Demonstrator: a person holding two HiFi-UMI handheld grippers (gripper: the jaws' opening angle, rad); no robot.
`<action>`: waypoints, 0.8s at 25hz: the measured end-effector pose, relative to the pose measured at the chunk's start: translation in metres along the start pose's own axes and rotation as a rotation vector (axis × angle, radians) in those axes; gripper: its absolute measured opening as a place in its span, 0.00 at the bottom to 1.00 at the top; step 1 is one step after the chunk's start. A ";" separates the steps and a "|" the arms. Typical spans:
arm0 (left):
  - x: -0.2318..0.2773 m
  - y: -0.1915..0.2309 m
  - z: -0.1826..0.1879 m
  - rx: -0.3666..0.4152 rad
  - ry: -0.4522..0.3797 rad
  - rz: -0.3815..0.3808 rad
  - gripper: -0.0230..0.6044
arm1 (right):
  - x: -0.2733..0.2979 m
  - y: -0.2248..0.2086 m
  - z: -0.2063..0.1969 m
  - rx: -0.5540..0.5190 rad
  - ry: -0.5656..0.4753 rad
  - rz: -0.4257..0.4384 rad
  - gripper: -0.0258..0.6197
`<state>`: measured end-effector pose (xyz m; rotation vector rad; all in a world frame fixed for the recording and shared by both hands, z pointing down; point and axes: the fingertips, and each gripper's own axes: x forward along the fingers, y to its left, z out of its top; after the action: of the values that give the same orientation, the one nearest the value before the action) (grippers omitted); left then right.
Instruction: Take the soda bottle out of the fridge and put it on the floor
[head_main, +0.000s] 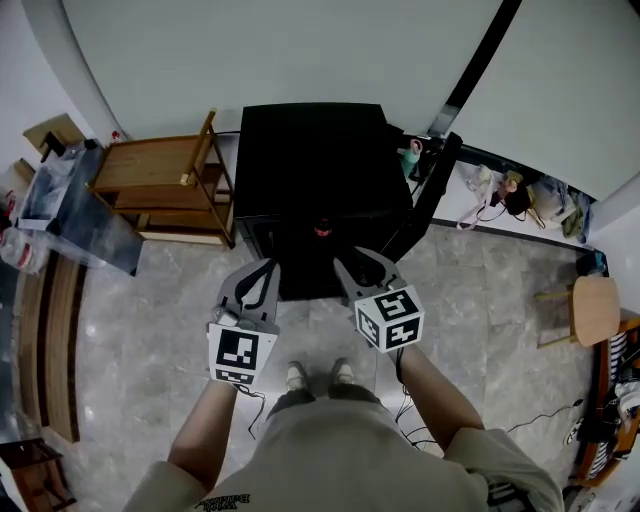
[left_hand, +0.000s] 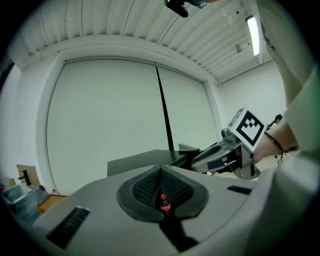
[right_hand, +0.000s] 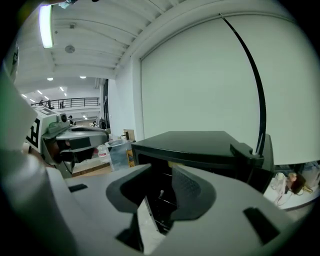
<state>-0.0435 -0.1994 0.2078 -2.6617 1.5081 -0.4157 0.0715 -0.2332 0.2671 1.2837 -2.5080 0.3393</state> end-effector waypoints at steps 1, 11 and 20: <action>0.007 0.000 -0.003 -0.001 0.000 0.001 0.05 | 0.009 -0.003 -0.002 0.003 0.001 0.005 0.20; 0.055 -0.002 -0.033 -0.034 0.022 0.007 0.05 | 0.096 -0.045 -0.055 0.023 0.063 -0.048 0.27; 0.086 0.005 -0.082 -0.068 0.060 0.052 0.05 | 0.167 -0.078 -0.103 -0.012 0.153 -0.094 0.27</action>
<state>-0.0272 -0.2678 0.3036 -2.6766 1.6330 -0.4529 0.0589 -0.3668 0.4295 1.3137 -2.3110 0.3844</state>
